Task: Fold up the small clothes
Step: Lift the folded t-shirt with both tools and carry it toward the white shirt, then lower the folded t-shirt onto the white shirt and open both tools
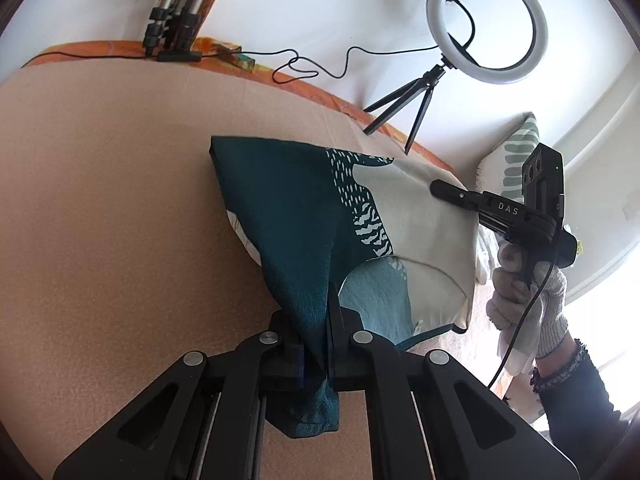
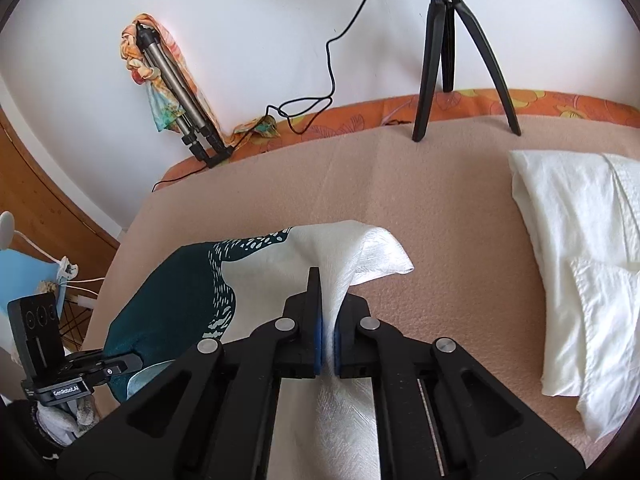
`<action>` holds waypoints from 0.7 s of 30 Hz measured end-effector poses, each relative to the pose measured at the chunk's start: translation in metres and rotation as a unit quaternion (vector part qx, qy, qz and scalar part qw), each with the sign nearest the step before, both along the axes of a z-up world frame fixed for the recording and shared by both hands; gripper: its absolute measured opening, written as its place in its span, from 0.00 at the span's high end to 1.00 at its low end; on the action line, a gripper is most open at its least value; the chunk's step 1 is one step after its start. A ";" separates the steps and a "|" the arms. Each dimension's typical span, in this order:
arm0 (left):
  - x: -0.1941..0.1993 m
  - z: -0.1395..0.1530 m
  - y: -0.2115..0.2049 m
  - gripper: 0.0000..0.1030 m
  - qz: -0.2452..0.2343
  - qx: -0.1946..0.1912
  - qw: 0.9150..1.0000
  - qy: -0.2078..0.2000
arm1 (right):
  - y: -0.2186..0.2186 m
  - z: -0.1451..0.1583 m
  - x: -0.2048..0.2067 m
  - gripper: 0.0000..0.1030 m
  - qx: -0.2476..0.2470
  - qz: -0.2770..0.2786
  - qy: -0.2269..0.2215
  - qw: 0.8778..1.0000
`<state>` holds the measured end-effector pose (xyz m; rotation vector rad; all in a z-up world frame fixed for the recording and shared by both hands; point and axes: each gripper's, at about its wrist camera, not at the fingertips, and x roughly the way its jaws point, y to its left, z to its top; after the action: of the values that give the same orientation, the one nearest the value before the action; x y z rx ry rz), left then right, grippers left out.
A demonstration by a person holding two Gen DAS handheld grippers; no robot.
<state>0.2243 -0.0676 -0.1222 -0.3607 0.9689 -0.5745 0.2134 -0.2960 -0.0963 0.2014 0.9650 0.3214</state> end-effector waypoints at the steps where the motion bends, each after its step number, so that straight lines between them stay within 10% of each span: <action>1: -0.001 0.005 -0.003 0.95 -0.004 0.000 1.000 -0.008 | 0.001 0.008 -0.001 0.96 -0.007 0.002 -0.007 1.000; 21: 0.027 0.077 -0.123 0.95 -0.086 -0.036 0.990 -0.106 | -0.094 0.135 -0.019 0.96 -0.100 -0.042 -0.104 0.989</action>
<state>0.2514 -0.1903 -0.0454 -0.2760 0.7795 -0.7896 0.1940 -0.3897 0.0383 0.0232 0.7740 0.1634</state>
